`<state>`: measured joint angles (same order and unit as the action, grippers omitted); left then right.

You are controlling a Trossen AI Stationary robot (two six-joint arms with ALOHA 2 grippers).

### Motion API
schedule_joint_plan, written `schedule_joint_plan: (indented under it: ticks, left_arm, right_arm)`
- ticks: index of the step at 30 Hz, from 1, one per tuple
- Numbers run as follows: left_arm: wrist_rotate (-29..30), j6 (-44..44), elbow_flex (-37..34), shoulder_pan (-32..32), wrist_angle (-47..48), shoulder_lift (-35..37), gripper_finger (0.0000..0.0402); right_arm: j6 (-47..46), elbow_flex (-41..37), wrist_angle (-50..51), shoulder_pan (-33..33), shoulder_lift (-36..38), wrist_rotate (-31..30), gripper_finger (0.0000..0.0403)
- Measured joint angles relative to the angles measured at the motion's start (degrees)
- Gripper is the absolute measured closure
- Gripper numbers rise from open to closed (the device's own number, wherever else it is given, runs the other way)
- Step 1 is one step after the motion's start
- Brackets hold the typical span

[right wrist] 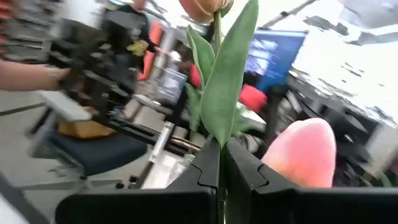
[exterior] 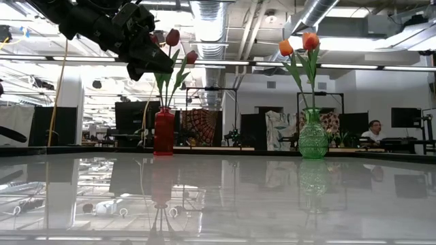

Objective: Sort flowers into vase by color
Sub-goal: Put the pink flower into the purple vase

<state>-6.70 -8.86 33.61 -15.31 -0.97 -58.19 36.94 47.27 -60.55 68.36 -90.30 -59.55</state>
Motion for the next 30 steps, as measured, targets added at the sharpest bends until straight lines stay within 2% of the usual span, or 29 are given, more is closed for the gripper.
schedule_joint_plan:
  ticks: [2, 4, 12, 30]
  left_arm:
    - [0.0, 0.0, 0.0, 0.0, 0.0, 0.0, 0.0279]
    - [0.0, 0.0, 0.0, 0.0, 0.0, 0.0, 0.0279]
    - [0.0, 0.0, 0.0, 0.0, 0.0, 0.0, 0.0279]
    - [0.0, 0.0, 0.0, 0.0, 0.0, 0.0, 0.0279]
  right_arm:
    - [0.0, 0.0, -1.3, 0.7, 0.0, -4.2, 0.0366]
    - [0.0, 0.0, -2.3, 1.4, 0.0, -5.7, 0.0368]
    - [0.2, 0.0, -3.2, 3.7, 0.1, -5.9, 0.0368]
    - [0.4, 0.0, -1.0, 3.6, 0.1, -7.0, 0.0355]
